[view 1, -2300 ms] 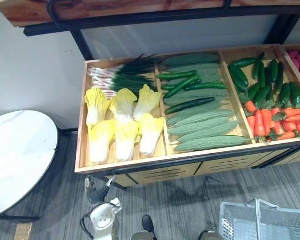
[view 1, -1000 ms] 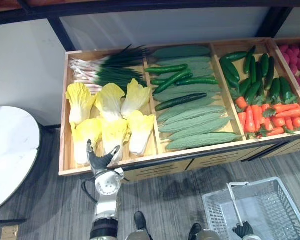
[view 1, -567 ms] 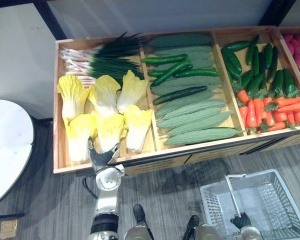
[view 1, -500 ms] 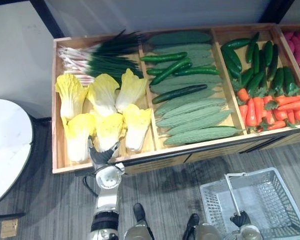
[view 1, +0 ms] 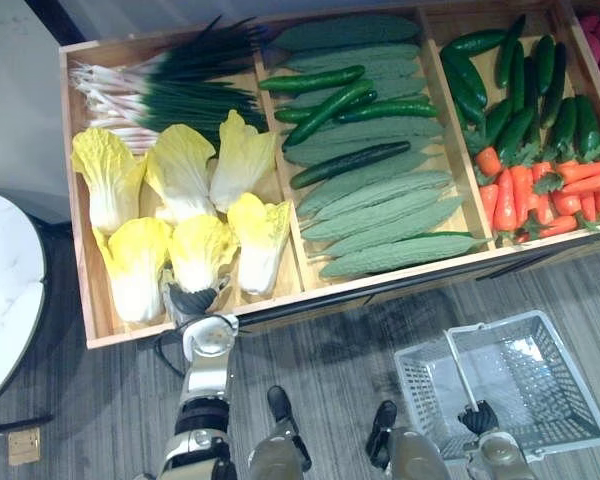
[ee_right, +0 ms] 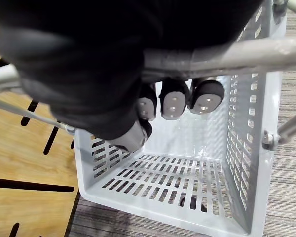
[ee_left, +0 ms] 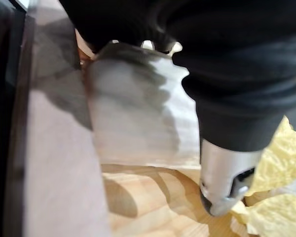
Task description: Pick vegetable in the basket
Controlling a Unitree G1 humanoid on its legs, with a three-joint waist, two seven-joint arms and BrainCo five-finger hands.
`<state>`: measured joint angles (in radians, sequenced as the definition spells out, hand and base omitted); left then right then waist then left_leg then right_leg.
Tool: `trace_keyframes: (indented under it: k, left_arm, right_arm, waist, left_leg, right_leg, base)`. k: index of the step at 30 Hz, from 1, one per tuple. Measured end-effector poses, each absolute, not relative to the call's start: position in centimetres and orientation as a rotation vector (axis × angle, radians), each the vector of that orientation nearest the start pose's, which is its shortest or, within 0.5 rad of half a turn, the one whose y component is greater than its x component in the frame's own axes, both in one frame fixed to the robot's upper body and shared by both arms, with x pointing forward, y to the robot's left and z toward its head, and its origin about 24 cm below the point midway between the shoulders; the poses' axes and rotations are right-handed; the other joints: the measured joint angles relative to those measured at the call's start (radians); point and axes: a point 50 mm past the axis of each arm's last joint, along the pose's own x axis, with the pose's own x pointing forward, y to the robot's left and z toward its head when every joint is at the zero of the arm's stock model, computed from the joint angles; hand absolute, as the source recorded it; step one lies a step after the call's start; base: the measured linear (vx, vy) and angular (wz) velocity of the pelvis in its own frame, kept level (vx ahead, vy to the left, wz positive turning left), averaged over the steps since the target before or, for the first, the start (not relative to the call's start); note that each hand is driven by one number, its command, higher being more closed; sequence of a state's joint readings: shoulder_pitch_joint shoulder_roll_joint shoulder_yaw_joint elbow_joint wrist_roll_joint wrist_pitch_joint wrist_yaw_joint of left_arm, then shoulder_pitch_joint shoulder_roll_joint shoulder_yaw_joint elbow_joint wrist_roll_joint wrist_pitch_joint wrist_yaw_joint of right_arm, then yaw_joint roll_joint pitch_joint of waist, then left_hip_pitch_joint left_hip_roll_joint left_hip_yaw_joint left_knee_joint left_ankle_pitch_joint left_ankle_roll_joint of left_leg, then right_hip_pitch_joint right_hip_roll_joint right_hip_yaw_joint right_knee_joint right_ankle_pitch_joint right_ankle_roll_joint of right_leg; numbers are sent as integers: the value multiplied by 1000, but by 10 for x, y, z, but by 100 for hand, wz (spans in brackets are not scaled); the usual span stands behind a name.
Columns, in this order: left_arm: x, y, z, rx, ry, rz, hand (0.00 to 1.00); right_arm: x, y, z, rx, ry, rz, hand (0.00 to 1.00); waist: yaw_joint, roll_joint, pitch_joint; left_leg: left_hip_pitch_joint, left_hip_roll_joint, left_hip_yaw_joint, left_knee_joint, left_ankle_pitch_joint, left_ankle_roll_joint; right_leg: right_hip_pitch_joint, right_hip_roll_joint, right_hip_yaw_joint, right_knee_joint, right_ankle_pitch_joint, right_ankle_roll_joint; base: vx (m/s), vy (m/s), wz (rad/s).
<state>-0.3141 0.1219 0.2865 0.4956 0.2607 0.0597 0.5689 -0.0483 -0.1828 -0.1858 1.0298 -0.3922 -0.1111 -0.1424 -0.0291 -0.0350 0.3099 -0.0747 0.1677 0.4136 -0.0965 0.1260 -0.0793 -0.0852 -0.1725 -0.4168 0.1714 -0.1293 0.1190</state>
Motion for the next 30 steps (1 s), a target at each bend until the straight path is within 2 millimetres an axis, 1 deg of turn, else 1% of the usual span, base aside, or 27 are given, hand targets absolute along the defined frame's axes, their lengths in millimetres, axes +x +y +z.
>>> trace_keyframes:
  k: [2,3,5,6,7,10,14,16,19,20,23,25,27,28,30]
  left_arm:
    - [289,254,21,376,200,796,0]
    - [289,255,21,381,206,803,100]
    - [290,257,20,391,213,810,100]
    - [292,262,23,402,216,819,100]
    - [293,265,24,416,223,824,100]
    - [299,275,30,467,226,828,100]
    - [304,283,36,517,235,839,100]
    - [306,284,37,515,234,828,100]
    - [307,278,36,482,232,815,100]
    - [307,274,36,441,223,818,100]
    - [301,251,38,365,161,824,100]
    - [296,241,41,329,119,841,100]
    - [291,230,46,284,65,859,100]
    - [291,227,48,278,52,859,100]
    - [290,220,62,247,-24,869,100]
  right_arm:
    - [158,-243,-127,-492,854,-165,100]
    - [159,-243,-127,-492,852,-165,100]
    - [158,-243,-127,-492,853,-165,100]
    - [160,-243,-126,-492,848,-165,100]
    - [161,-243,-126,-492,845,-165,100]
    - [165,-245,-124,-501,833,-164,100]
    - [168,-246,-122,-505,824,-163,100]
    - [167,-246,-123,-506,826,-161,100]
    - [167,-246,-122,-506,819,-159,100]
    - [166,-246,-123,-506,819,-157,100]
    - [162,-246,-124,-504,828,-157,100]
    - [158,-247,-126,-504,836,-160,100]
    - [153,-247,-128,-499,849,-163,100]
    - [152,-246,-128,-495,852,-166,100]
    - [149,-245,-130,-491,862,-166,100]
  waist:
    - [2,-1,1]
    - [1,-1,1]
    - [2,-1,4]
    - [2,-1,12]
    - [2,-1,14]
    - [1,7,33]
    - [0,6,39]
    - [0,5,39]
    - [1,4,40]
    - [1,4,40]
    - [1,4,40]
    - [0,7,39]
    - [-1,9,38]
    - [-1,8,38]
    - [0,8,37]
  left_leg:
    - [2,0,13,0,1,1]
    - [2,0,18,0,1,1]
    - [3,0,19,0,8,1]
    - [6,0,20,0,23,0]
    - [7,0,22,0,26,-1]
    - [9,5,35,0,29,-1]
    - [8,12,44,-1,28,-2]
    - [7,12,45,-1,28,-3]
    - [7,11,44,-1,23,-9]
    - [8,11,42,-1,23,-9]
    - [8,11,36,-1,23,-8]
    - [8,10,29,-1,23,-8]
    - [9,10,9,-1,24,-7]
    - [10,10,6,-1,24,-7]
    - [16,10,-2,0,24,-7]
  right_leg:
    - [-6,0,12,3,0,0]
    - [-11,-1,19,4,0,0]
    - [-12,-1,24,4,3,-5]
    - [-13,0,35,4,9,-13]
    - [-14,0,39,4,9,-13]
    - [-20,5,49,5,13,-17]
    - [-36,12,72,5,30,-20]
    - [-39,12,77,7,34,-18]
    - [-52,10,90,20,35,-16]
    - [-52,10,90,22,35,-16]
    - [-51,9,87,24,35,-16]
    - [-47,8,82,24,35,-16]
    - [-37,8,70,24,35,-17]
    - [-33,9,67,23,35,-17]
    - [-23,9,63,23,35,-17]
  base:
    - [17,15,-13]
    - [14,12,-14]
    - [3,5,-9]
    - [-13,1,-9]
    - [-33,-3,-12]
    - [-53,1,-11]
    - [-59,19,-14]
    - [-41,27,-5]
    - [-31,34,-7]
    - [0,0,0]
    - [11,2,1]
    - [55,3,6]
    - [66,-1,13]
    - [53,4,14]
    - [37,11,11]
